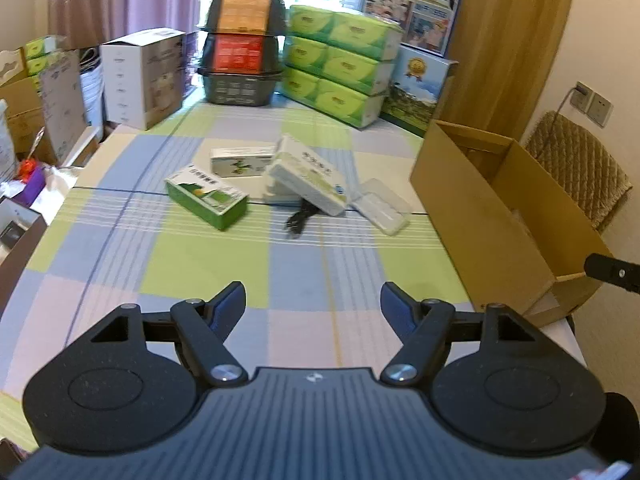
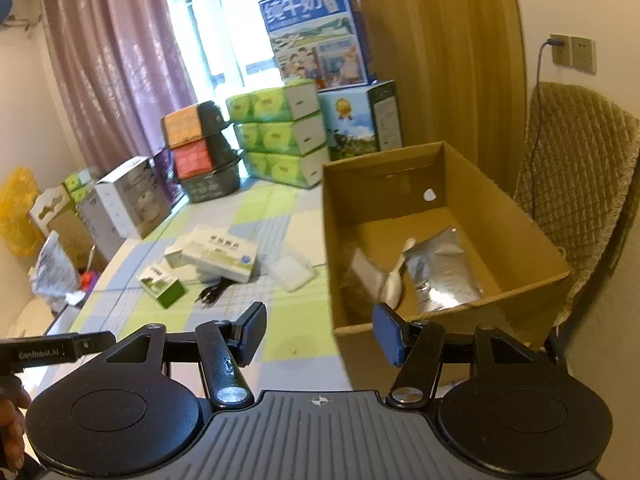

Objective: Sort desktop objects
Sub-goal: 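Withdraw both open tools from the box back over the table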

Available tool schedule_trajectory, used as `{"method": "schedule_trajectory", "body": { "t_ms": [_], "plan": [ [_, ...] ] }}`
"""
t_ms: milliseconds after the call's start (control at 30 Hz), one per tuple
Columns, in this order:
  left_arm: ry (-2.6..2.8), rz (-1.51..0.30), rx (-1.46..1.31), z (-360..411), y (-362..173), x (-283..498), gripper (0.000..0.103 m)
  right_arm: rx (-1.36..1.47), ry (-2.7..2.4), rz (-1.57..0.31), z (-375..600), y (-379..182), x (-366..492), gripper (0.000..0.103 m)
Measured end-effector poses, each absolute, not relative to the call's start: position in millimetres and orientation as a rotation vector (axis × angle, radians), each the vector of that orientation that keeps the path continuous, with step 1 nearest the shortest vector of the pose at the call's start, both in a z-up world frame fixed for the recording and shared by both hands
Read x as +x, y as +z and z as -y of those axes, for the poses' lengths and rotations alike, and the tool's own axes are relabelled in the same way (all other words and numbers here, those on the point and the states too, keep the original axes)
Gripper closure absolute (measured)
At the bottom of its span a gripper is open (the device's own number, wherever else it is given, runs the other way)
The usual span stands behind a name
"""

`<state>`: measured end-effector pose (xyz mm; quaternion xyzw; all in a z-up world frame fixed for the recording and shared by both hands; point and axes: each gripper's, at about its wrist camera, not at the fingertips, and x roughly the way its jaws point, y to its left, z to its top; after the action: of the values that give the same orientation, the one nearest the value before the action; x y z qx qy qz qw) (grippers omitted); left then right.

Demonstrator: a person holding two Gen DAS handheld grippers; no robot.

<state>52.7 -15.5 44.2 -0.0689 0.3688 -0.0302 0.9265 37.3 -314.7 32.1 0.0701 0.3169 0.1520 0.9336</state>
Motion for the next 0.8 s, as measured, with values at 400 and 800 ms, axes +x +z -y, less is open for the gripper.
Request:
{"method": "schedule_trajectory", "body": {
  "t_ms": [400, 800],
  "plan": [
    [-0.014, -0.744, -0.114, -10.2, 40.1, 42.2, 0.031, 0.074, 0.377, -0.647, 280.1, 30.8, 32.3, 0.045],
    [-0.058, -0.743, -0.048, -24.8, 24.1, 86.6, 0.031, -0.012, 0.451, -0.634, 219.7, 11.3, 67.9, 0.045]
  ]
}}
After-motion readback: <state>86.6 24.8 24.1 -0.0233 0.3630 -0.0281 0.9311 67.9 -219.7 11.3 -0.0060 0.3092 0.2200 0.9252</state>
